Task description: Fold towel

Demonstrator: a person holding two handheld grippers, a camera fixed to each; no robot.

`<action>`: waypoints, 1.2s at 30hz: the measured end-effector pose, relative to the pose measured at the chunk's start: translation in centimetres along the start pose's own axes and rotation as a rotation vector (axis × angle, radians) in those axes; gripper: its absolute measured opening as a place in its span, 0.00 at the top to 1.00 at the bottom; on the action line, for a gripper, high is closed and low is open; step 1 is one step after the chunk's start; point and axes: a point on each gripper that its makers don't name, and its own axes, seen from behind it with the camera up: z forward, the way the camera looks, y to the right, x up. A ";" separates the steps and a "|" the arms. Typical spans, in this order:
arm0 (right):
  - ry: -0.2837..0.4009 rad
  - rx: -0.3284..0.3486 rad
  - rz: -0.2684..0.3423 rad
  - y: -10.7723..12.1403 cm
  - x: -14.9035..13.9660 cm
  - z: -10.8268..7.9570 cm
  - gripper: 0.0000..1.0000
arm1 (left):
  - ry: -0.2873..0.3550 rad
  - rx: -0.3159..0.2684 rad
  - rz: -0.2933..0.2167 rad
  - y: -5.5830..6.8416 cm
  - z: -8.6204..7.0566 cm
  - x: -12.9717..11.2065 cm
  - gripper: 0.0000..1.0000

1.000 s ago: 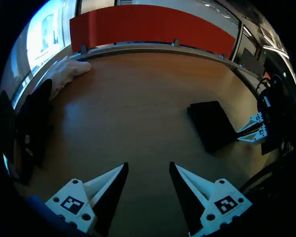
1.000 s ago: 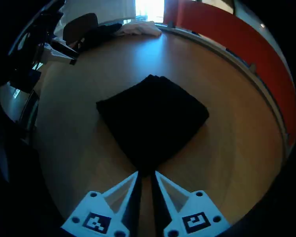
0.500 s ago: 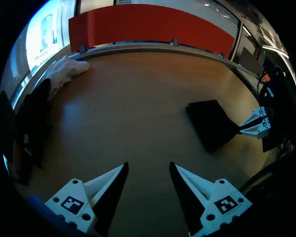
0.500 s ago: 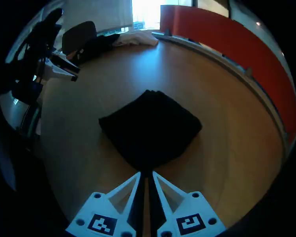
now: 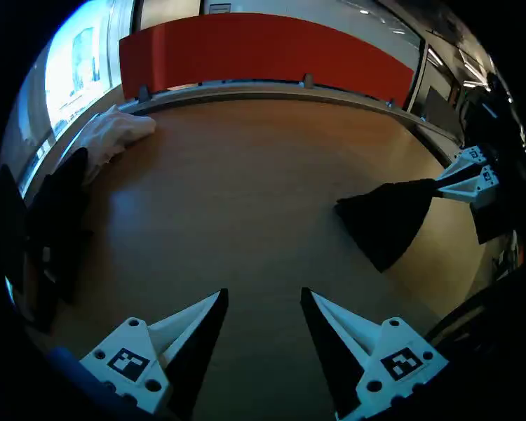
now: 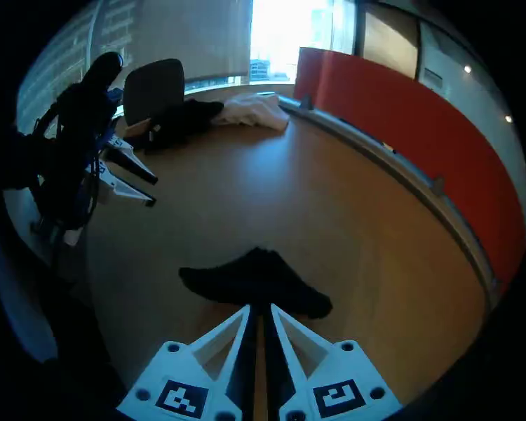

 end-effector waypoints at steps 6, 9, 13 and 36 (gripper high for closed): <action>0.038 -0.021 -0.018 0.8 2.5 -1.6 0.95 | 0.008 -0.007 0.003 0.4 -0.1 0.4 0.24; 0.053 -0.031 -0.010 1.3 3.0 -2.4 0.95 | 0.011 -0.010 0.006 0.7 -0.1 0.6 0.24; 0.071 -0.047 0.008 2.1 3.3 -3.4 0.95 | 0.014 -0.014 0.011 0.9 -0.1 0.9 0.24; 0.065 -0.213 0.102 14.3 -2.8 -13.0 0.95 | 0.016 -0.016 0.031 2.5 0.1 1.8 0.24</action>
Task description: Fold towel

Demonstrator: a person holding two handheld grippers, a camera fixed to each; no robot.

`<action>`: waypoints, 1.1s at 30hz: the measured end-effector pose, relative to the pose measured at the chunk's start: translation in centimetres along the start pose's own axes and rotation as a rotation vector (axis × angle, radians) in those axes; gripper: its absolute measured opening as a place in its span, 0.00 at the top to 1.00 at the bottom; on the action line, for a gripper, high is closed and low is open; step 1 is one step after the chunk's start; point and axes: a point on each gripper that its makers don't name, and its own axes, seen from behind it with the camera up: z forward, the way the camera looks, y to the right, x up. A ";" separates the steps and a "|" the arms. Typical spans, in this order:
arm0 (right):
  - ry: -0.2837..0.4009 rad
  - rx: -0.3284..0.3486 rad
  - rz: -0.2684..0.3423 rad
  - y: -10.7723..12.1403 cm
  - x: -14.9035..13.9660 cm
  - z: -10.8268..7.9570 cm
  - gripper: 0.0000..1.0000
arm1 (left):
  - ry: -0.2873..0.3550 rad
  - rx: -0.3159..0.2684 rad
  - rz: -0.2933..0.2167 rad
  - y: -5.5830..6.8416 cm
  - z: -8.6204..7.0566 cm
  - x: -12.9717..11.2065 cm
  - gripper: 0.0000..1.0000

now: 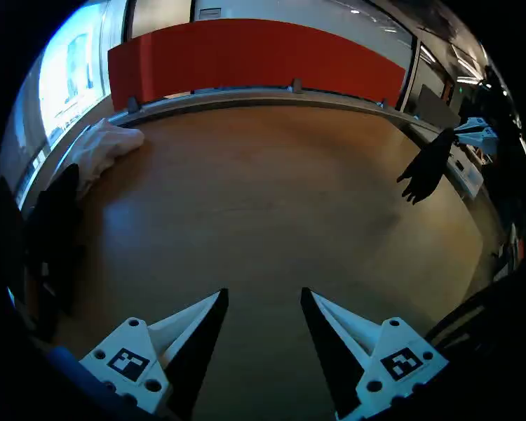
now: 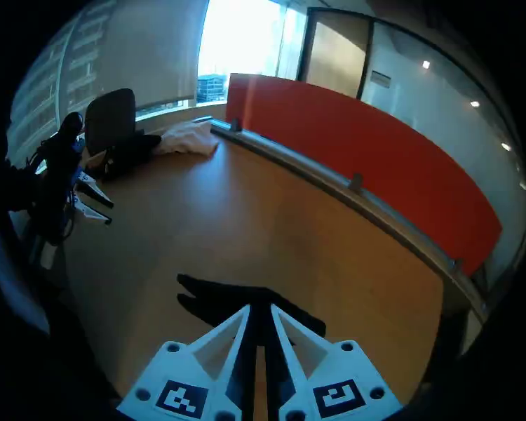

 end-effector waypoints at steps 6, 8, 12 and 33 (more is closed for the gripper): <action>-0.026 -0.035 0.023 4.1 -2.5 -1.3 0.95 | -0.006 0.007 0.001 0.2 0.1 0.0 0.24; -0.032 -0.047 0.033 5.4 -3.2 -1.7 0.95 | -0.009 0.009 0.001 0.3 0.1 0.0 0.24; -0.043 -0.065 0.050 7.7 -4.4 -2.2 0.95 | -0.011 0.013 0.004 0.4 0.1 0.0 0.24; -0.119 -0.142 0.065 16.6 -8.3 -3.1 0.95 | -0.022 0.034 0.009 0.8 0.0 -0.1 0.24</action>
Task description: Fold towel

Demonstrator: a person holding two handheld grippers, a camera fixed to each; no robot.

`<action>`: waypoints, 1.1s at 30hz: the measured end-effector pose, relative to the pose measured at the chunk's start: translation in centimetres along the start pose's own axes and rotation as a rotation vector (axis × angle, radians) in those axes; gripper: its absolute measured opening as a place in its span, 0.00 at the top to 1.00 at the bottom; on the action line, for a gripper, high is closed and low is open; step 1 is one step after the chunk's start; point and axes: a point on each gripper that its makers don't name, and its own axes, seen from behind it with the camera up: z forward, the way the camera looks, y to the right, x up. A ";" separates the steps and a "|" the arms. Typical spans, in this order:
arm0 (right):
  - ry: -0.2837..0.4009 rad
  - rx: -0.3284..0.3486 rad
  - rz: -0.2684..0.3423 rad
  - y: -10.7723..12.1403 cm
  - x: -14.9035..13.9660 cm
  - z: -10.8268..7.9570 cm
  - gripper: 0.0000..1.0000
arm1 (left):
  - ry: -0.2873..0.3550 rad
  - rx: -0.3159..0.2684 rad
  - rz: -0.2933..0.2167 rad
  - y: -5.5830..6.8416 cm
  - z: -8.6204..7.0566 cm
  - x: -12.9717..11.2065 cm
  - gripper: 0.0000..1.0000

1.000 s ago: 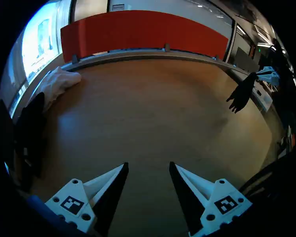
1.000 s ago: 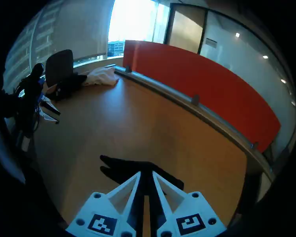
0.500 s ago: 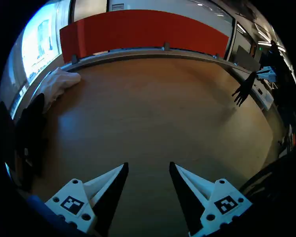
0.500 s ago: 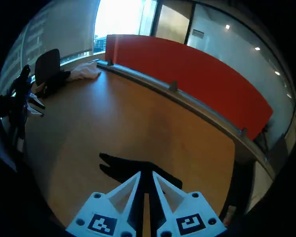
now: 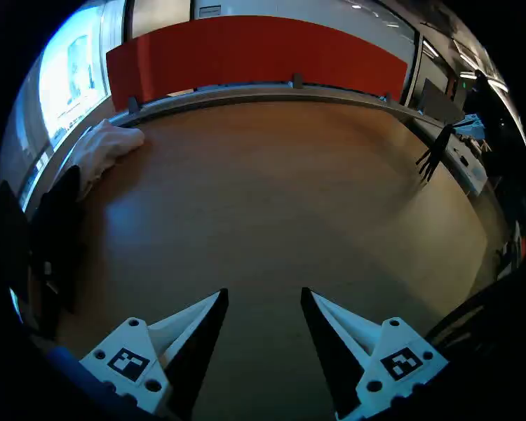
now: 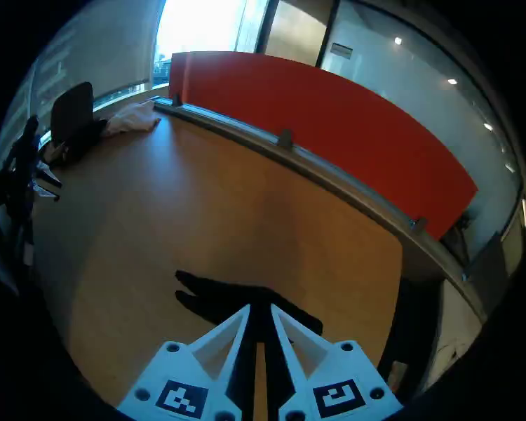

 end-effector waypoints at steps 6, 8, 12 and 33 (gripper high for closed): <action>-0.009 -0.008 0.001 0.9 -0.3 0.2 0.95 | 0.000 0.002 0.002 0.3 0.0 0.1 0.24; -0.013 -0.006 0.001 1.0 -0.5 0.3 0.95 | 0.000 0.002 0.004 0.4 0.0 0.2 0.24; -0.020 -0.003 0.002 1.0 -1.0 0.2 0.95 | 0.000 0.000 0.006 0.7 0.0 0.3 0.24; -0.170 0.025 0.010 0.0 -11.3 -1.1 0.95 | -0.004 -0.011 0.024 1.8 0.1 0.6 0.24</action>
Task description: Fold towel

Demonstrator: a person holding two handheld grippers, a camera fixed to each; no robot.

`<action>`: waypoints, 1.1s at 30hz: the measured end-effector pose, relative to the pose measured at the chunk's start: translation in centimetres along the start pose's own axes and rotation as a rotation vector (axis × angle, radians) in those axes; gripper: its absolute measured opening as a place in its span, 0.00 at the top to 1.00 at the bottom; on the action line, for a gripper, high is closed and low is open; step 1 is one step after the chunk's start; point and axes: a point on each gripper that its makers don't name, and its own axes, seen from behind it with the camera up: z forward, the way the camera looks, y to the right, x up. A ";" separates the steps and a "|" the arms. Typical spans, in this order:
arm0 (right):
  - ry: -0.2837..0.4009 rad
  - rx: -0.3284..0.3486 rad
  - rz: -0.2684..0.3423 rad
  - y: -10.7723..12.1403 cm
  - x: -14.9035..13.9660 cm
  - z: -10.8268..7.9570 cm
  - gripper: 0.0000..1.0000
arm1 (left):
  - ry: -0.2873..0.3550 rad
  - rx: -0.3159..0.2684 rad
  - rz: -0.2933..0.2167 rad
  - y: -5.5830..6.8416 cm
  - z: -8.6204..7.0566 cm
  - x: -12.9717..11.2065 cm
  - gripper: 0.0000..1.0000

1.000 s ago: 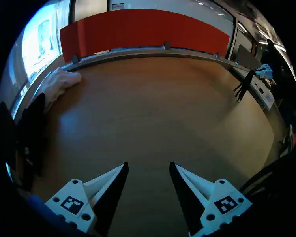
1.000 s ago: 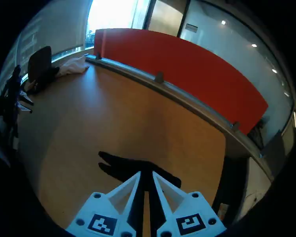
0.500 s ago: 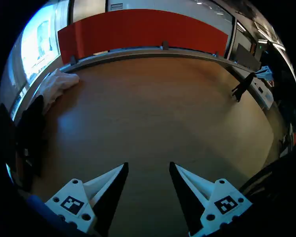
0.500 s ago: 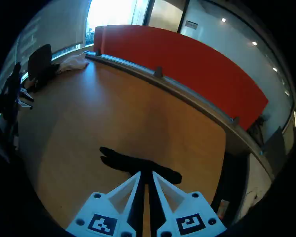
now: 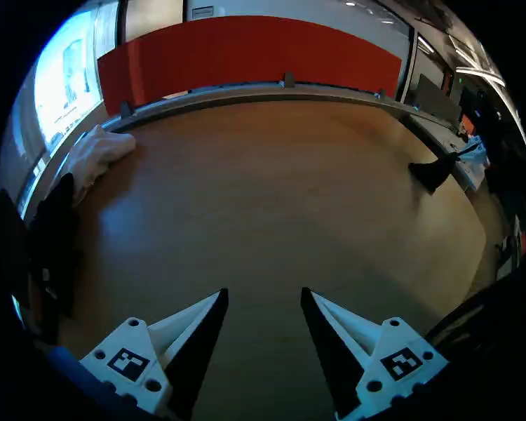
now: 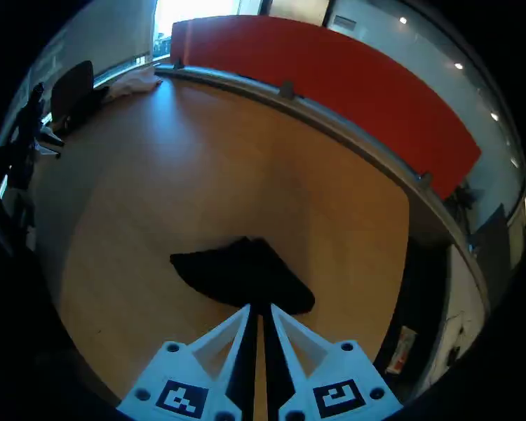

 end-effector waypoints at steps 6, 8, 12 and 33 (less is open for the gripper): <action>-0.056 -0.006 0.021 -0.1 -2.9 0.4 0.95 | -0.003 0.001 0.000 -0.1 -0.1 -0.1 0.24; -0.076 -0.010 0.027 -0.1 -3.8 0.6 0.95 | -0.004 0.002 0.002 -0.2 -0.1 -0.2 0.24; -0.119 -0.019 0.044 0.1 -5.7 0.8 0.95 | -0.007 0.002 0.002 -0.3 -0.2 -0.4 0.24; -0.317 -0.051 0.110 0.1 -13.2 3.6 0.95 | -0.023 0.019 0.005 -0.7 -0.7 -1.1 0.24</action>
